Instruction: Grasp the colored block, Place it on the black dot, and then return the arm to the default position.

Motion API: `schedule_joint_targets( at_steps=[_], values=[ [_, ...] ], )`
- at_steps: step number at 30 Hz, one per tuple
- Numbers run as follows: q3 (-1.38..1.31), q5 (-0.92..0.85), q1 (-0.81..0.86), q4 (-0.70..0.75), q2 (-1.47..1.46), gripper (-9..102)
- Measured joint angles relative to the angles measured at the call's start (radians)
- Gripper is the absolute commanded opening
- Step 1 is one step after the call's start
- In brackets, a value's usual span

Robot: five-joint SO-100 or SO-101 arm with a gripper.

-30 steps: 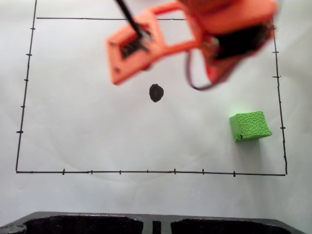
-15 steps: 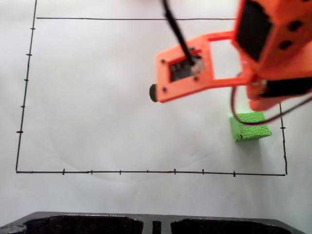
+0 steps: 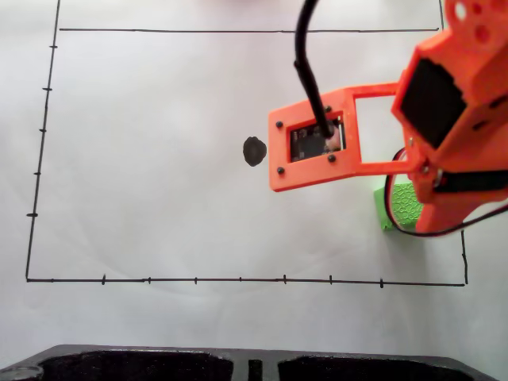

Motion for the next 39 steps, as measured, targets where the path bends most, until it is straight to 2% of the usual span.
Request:
schedule_joint_targets(
  at_steps=[4, 27, 39],
  values=[
    [-0.002, 0.000, 0.000, 0.023, -0.026, 34],
    [-0.209, -0.046, -0.028, 0.092, -0.291, 38],
    [-0.299, -0.063, -0.031, 0.127, -0.379, 33]
  ],
)
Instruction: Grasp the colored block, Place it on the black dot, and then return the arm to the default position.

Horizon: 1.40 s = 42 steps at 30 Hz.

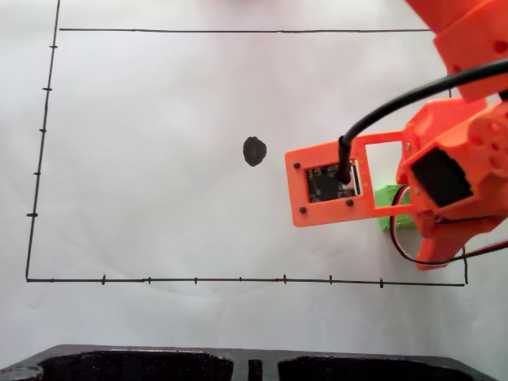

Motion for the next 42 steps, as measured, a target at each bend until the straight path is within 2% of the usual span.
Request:
schedule_joint_targets(
  at_steps=[6, 8, 14, 22, 34, 42],
  values=[
    [0.000, -0.002, -0.011, 0.000, -0.028, 29],
    [0.000, -0.002, -0.012, 0.000, -0.028, 23],
    [0.000, -0.002, -0.014, -0.008, -0.028, 15],
    [0.000, -0.002, -0.012, -0.011, -0.028, 9],
    [-0.005, -0.055, -0.014, 0.017, -0.012, 8],
    [0.193, -0.209, 0.071, 0.029, 0.238, 8]
  ],
)
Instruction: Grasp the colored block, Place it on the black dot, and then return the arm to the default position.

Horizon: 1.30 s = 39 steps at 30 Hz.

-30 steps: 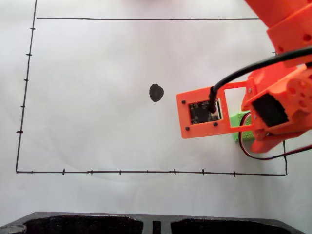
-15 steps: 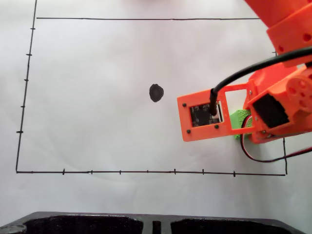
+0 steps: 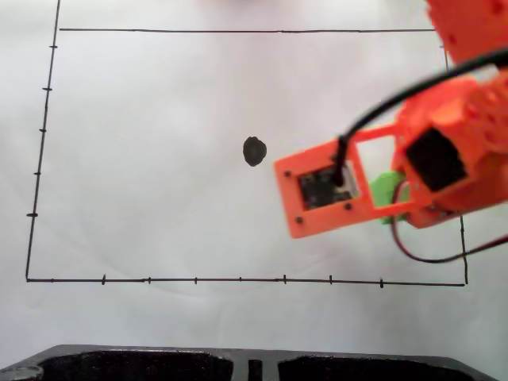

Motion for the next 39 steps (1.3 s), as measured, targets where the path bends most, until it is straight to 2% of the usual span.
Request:
schedule_joint_targets(
  at_steps=[9, 16, 27, 39],
  values=[
    [0.400, -0.169, 0.170, -0.031, 0.342, 9],
    [0.586, -0.272, 0.299, -0.058, 0.491, 9],
    [0.710, -0.336, 0.423, -0.169, 0.517, 10],
    [0.710, -0.319, 0.414, -0.249, 0.407, 10]
  ],
)
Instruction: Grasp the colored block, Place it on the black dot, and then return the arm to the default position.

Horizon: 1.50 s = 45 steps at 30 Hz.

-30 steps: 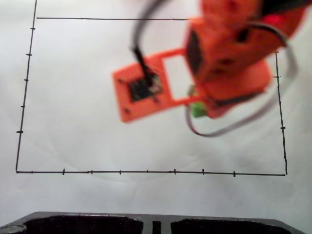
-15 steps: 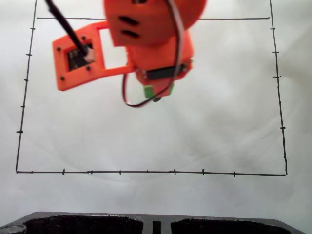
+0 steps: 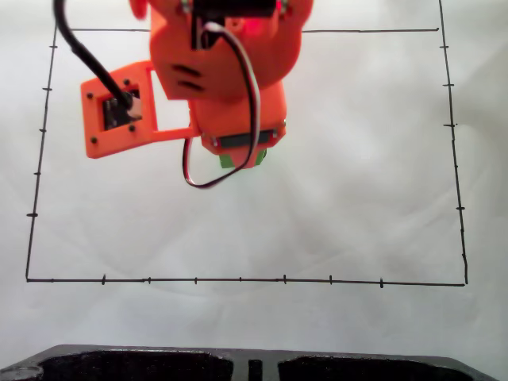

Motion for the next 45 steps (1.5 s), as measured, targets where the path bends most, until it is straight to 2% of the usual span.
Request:
schedule_joint_targets(
  at_steps=[10, 19, 21, 28, 32, 45],
  values=[
    [0.000, 0.052, -0.046, -0.031, -0.037, 12],
    [0.012, 0.055, -0.061, -0.003, -0.044, 29],
    [0.012, 0.054, -0.061, -0.005, -0.044, 35],
    [0.020, 0.032, -0.044, 0.028, -0.021, 45],
    [0.028, 0.021, -0.040, 0.094, 0.054, 49],
    [0.098, -0.087, -0.023, 0.279, 0.520, 48]
  ],
)
